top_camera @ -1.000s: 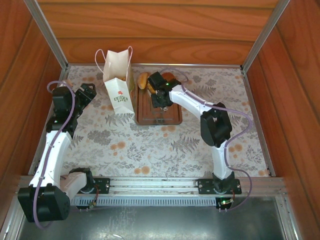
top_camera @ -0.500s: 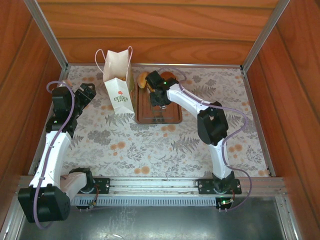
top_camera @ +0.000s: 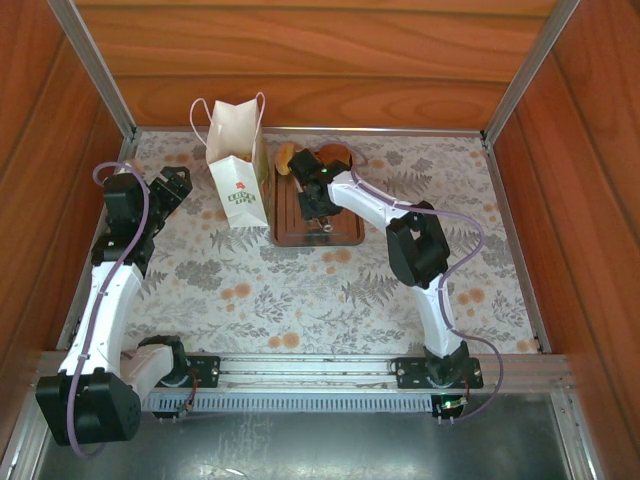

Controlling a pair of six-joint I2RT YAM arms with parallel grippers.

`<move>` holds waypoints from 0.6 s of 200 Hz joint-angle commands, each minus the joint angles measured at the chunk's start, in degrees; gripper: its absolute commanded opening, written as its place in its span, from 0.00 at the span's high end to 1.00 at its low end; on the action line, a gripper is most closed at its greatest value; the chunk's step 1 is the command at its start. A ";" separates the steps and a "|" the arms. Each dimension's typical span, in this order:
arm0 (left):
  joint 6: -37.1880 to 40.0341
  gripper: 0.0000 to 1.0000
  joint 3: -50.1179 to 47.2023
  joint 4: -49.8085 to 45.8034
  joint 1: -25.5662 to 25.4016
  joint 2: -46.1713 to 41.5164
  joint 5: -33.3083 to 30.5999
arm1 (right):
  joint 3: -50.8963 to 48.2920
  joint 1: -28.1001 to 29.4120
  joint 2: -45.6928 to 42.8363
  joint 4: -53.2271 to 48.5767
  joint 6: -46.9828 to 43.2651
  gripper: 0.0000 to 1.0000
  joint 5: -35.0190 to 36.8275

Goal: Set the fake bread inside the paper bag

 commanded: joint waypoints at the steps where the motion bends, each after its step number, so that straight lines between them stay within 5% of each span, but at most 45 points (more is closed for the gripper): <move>1: 0.01 0.08 -0.94 0.29 0.57 -0.59 0.48 | -0.35 0.40 -0.87 -0.32 0.31 0.48 0.67; 50: 0.27 0.08 -0.75 -0.15 0.58 -0.96 0.20 | -0.51 0.44 -1.08 -2.78 0.40 0.53 1.02; 120: 1.48 0.08 2.32 -2.14 0.67 -1.74 -0.39 | -7.30 0.38 -10.39 -1.53 -0.63 0.75 0.64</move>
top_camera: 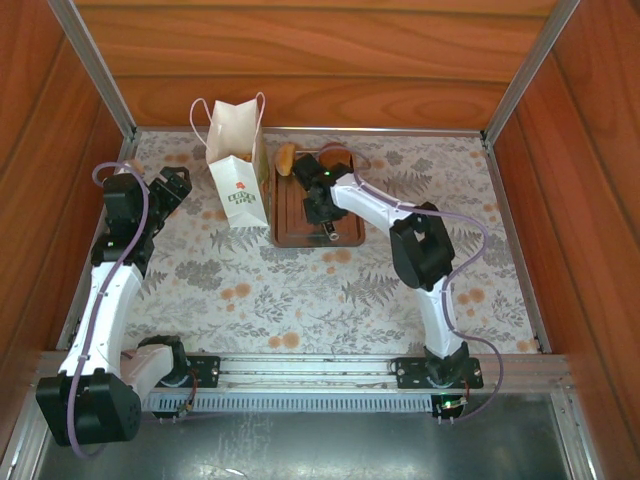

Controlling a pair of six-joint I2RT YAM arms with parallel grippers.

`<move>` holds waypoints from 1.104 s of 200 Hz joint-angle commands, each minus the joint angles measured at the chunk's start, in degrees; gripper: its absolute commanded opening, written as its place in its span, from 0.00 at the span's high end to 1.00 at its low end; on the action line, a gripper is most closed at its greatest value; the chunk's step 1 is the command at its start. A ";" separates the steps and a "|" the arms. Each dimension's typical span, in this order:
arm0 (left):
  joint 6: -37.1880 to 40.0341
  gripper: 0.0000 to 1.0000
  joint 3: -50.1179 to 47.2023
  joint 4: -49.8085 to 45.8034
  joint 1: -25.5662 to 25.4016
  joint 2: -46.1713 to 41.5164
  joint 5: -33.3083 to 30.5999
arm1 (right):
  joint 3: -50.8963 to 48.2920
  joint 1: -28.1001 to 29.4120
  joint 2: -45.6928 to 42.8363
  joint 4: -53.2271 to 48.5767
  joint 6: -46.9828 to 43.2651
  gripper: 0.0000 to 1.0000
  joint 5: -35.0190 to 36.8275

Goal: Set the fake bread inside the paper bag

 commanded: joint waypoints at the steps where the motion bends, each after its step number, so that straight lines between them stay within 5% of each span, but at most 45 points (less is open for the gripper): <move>1: 1.43 0.08 2.32 -1.70 0.50 -1.48 -0.33 | -2.88 0.38 -7.20 0.67 -0.18 0.75 0.22; 86: 5.14 0.08 10.85 -5.66 0.69 -0.91 1.74 | -12.82 0.47 -25.67 1.09 -4.02 0.78 -1.96; 149: 6.58 0.12 20.04 -6.49 0.72 9.37 9.11 | -12.69 1.33 -42.01 3.00 -4.56 0.78 -5.69; 221: 5.39 0.21 25.15 -5.59 -0.51 20.75 13.38 | -0.51 5.49 -41.75 8.93 -6.25 0.79 -9.61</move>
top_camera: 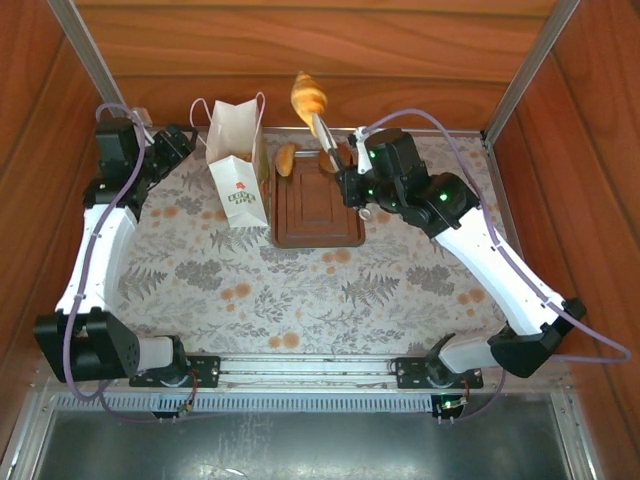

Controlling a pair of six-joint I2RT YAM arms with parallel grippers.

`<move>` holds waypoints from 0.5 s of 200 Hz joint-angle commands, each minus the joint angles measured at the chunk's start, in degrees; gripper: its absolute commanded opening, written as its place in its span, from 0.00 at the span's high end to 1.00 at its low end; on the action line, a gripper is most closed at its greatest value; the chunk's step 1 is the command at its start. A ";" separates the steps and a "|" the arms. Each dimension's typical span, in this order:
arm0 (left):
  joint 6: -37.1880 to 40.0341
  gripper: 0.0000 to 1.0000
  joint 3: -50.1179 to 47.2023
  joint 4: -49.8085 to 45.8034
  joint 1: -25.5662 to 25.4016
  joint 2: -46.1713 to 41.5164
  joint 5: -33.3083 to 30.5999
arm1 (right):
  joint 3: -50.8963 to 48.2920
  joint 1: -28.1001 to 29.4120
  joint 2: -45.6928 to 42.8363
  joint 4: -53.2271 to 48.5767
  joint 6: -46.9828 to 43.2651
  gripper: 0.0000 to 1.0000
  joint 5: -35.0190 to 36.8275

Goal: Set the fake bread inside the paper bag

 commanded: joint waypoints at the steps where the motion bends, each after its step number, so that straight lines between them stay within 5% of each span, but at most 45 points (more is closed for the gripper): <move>1: -0.16 0.21 1.23 0.15 -0.50 1.60 1.58 | 5.68 2.06 1.82 5.52 -1.51 0.79 -2.37; 100: -4.21 0.33 0.14 6.82 -2.25 8.46 3.00 | 26.59 8.34 23.54 0.99 -1.08 0.79 -3.43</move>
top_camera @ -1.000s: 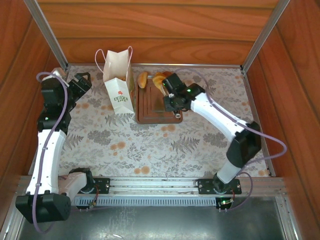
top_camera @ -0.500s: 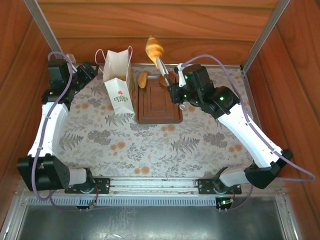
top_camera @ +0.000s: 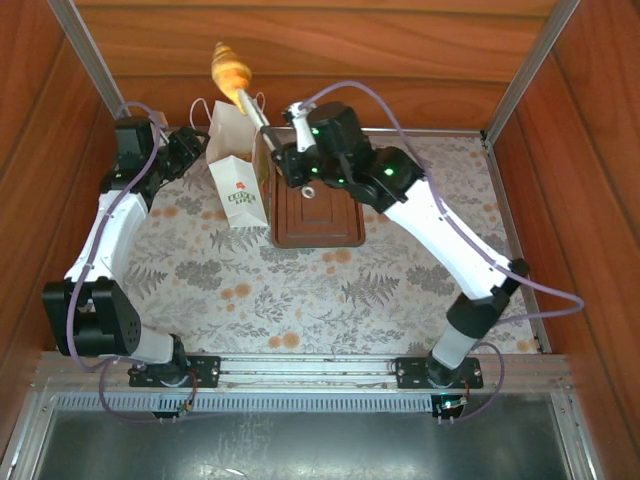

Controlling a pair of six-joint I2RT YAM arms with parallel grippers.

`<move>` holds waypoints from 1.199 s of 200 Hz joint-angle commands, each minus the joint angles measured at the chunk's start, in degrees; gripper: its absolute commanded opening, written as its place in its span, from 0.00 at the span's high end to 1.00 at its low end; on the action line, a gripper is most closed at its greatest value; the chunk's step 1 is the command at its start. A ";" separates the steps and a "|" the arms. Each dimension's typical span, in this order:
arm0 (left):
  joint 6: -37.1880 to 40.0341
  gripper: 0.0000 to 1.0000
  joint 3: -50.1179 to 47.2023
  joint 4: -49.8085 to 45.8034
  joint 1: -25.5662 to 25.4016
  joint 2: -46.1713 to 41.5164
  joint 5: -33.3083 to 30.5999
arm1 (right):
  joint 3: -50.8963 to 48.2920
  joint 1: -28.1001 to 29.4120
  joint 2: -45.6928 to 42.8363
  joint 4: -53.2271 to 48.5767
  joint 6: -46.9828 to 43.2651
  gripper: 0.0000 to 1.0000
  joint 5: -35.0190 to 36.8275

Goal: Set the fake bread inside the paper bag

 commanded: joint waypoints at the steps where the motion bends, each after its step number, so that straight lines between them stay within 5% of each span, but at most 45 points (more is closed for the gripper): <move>1: -1.64 0.34 0.02 3.73 -0.40 1.44 1.13 | 4.33 0.80 3.95 -1.73 0.12 0.79 0.14; 107: -5.29 0.59 -3.20 9.42 -0.60 2.81 -0.19 | 13.18 0.84 16.31 -11.32 -0.15 0.77 4.75; 240: -5.10 0.60 -3.51 9.16 -0.62 2.49 -0.89 | 13.03 0.84 16.47 -12.19 -1.16 0.57 6.41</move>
